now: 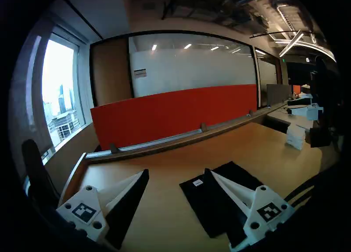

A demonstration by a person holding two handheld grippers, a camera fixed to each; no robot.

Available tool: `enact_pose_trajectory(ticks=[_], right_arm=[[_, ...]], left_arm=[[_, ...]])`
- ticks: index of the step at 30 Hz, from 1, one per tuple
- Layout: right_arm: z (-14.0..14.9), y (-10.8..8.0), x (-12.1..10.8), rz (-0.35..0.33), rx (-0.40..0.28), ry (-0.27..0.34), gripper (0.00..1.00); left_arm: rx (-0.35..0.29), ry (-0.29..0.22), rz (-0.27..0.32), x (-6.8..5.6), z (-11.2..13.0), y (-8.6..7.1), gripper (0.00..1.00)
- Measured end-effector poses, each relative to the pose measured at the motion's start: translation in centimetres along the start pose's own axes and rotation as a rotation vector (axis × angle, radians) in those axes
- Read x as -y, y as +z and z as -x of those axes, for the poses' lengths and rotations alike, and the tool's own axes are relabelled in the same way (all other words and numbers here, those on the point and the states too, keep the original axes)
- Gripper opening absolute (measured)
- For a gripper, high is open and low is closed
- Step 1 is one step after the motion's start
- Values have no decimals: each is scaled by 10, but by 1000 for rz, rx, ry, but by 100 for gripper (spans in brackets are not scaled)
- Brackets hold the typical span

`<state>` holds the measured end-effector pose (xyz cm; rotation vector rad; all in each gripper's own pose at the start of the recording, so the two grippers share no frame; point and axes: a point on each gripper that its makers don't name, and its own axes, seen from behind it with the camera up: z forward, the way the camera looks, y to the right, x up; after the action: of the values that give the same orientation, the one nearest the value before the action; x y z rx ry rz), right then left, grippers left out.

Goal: Fold towel

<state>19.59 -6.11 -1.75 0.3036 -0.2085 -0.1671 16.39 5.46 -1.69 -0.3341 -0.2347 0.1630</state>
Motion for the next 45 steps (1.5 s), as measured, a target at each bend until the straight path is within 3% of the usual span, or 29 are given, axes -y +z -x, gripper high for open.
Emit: enact_pose_trajectory(ticks=[15, 21, 30, 45], right_arm=[[47, 7, 32, -145, 125, -83, 100], [67, 11, 42, -168, 156, -79, 100], [97, 18, 54, -192, 198, -85, 100], [175, 33, 83, -261, 303, -92, 100]], left_arm=[[97, 52, 104, -33, 48, 7, 93], [127, 80, 136, -43, 67, 9, 93], [171, 83, 179, -57, 98, 14, 93], [267, 100, 246, -80, 162, 28, 93]])
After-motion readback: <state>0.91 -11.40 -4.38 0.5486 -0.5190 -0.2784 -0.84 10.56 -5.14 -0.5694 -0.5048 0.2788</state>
